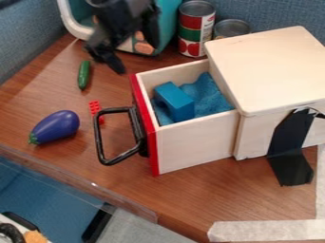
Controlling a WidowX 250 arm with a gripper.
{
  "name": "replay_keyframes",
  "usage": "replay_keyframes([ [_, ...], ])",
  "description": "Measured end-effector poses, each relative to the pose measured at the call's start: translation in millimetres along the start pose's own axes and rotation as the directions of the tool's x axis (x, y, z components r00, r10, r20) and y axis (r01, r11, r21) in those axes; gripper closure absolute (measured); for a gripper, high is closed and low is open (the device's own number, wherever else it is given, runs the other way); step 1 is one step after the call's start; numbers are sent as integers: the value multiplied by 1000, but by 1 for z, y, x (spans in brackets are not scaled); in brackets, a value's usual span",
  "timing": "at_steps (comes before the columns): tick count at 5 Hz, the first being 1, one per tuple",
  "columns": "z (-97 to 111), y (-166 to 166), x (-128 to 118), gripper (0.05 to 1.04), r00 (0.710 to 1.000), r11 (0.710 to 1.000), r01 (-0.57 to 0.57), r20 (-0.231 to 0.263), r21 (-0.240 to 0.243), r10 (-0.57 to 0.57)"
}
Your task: Put the blue object in the drawer
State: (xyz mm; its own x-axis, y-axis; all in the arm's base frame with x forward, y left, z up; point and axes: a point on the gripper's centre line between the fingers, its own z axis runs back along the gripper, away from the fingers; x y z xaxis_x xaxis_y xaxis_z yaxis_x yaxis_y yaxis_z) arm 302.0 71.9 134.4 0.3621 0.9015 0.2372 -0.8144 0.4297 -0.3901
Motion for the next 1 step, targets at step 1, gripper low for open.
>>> replay_keyframes([
  [1, 12, 11, 24, 83, 999, 998, 40, 24, 46, -41],
])
